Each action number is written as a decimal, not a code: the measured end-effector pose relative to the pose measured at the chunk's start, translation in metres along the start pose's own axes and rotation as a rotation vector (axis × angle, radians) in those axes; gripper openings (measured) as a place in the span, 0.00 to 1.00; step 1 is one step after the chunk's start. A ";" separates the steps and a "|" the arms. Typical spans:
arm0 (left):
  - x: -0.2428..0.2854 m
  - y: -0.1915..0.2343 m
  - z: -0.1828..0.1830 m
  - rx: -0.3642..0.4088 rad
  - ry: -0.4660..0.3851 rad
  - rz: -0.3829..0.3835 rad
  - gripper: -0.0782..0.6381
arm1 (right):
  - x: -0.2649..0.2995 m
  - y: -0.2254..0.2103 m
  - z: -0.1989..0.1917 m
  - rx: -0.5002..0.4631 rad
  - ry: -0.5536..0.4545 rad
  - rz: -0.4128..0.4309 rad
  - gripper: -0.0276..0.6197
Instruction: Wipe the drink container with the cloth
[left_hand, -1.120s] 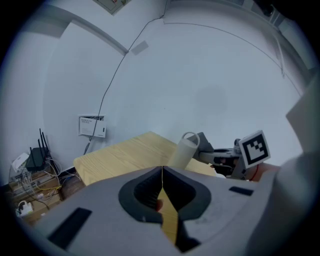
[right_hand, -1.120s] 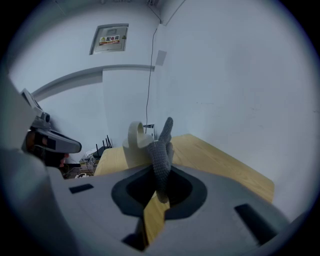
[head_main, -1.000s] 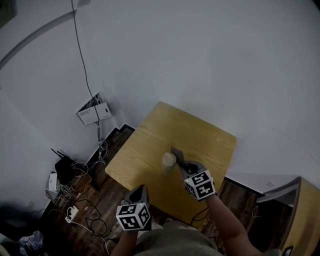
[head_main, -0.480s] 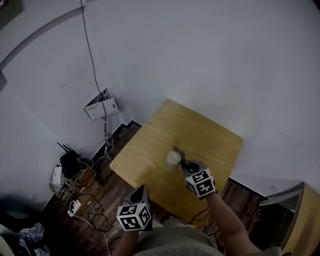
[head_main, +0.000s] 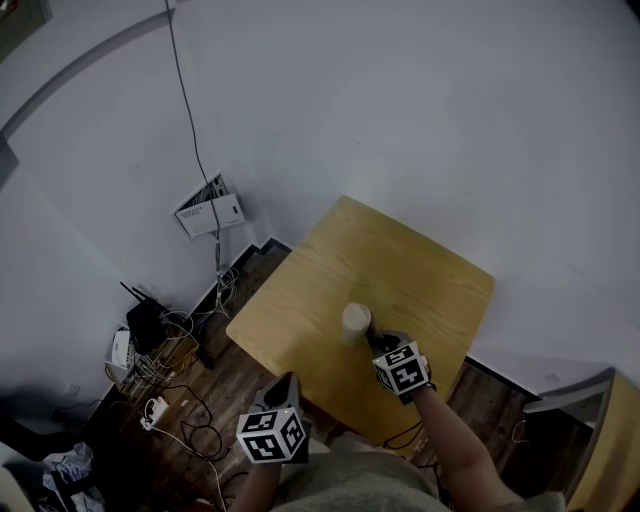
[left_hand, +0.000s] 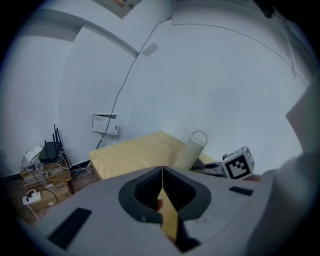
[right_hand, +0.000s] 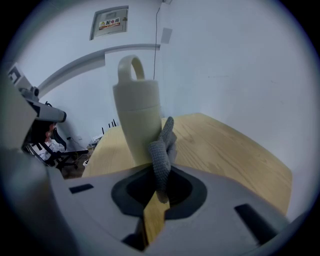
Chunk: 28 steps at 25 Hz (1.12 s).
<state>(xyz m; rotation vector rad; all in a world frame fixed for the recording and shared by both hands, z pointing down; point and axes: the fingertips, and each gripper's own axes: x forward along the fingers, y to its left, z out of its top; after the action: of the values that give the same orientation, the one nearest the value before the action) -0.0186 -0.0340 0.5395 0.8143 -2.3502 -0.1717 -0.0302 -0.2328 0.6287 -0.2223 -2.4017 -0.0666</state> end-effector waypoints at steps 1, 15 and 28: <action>0.000 0.000 0.000 -0.002 0.002 0.001 0.11 | 0.003 0.000 -0.005 0.003 0.014 0.000 0.07; 0.000 0.002 -0.003 0.003 0.019 -0.005 0.11 | 0.018 0.004 -0.038 0.078 0.097 -0.011 0.07; 0.006 -0.029 -0.012 0.091 0.073 -0.159 0.11 | -0.063 0.001 -0.029 0.375 -0.073 -0.179 0.07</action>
<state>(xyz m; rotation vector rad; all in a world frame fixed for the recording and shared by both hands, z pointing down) -0.0003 -0.0598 0.5428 1.0350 -2.2391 -0.1000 0.0347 -0.2434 0.6080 0.1672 -2.4469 0.3131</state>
